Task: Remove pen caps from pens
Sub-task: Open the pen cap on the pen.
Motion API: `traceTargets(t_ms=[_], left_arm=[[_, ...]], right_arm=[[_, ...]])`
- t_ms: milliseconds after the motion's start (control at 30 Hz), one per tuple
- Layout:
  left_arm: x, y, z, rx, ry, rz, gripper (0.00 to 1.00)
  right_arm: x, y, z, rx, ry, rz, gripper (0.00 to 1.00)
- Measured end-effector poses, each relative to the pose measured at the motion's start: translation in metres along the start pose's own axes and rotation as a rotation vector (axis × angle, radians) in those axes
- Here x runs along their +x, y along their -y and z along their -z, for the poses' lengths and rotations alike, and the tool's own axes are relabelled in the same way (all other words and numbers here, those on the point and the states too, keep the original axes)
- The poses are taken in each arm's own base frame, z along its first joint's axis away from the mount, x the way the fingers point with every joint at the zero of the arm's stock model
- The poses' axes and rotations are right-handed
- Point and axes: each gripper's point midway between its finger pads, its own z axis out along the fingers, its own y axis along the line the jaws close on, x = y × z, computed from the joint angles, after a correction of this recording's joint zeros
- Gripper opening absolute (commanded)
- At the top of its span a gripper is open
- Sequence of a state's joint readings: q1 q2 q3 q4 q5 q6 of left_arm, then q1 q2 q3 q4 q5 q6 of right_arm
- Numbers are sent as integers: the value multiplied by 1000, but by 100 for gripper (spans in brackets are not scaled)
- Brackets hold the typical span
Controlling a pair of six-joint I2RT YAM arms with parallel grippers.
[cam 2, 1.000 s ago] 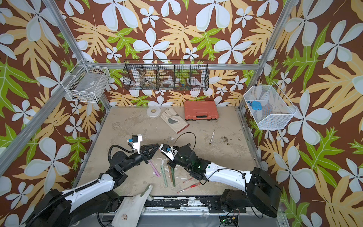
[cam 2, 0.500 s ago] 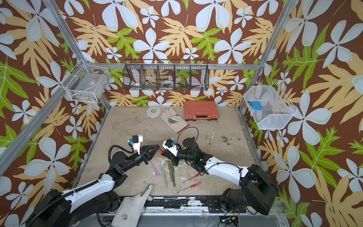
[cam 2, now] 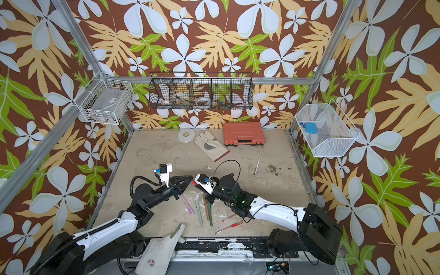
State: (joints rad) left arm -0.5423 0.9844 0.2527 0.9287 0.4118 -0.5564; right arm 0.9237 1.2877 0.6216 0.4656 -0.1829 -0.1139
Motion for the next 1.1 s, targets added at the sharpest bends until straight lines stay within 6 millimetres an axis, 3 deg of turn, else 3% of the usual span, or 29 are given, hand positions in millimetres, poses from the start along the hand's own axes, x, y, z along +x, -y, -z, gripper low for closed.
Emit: traceTargets(t_ms=[167, 500, 700, 833, 1100], left_arm=[[0, 0, 2, -2, 2, 1, 0], [0, 2, 5, 3, -2, 3, 0], [1, 0, 5, -6, -5, 9, 0], [-1, -1, 6, -12, 4, 7, 0], [1, -9, 10, -35, 7, 53, 0]], right_arm=[[0, -1, -1, 6, -2, 27, 0], [-2, -8, 3, -244, 35, -71, 0], [1, -10, -1, -281, 21, -94, 0], [1, -9, -2, -235, 21, -77, 0], [3, -6, -6, 43, 9, 47, 0]])
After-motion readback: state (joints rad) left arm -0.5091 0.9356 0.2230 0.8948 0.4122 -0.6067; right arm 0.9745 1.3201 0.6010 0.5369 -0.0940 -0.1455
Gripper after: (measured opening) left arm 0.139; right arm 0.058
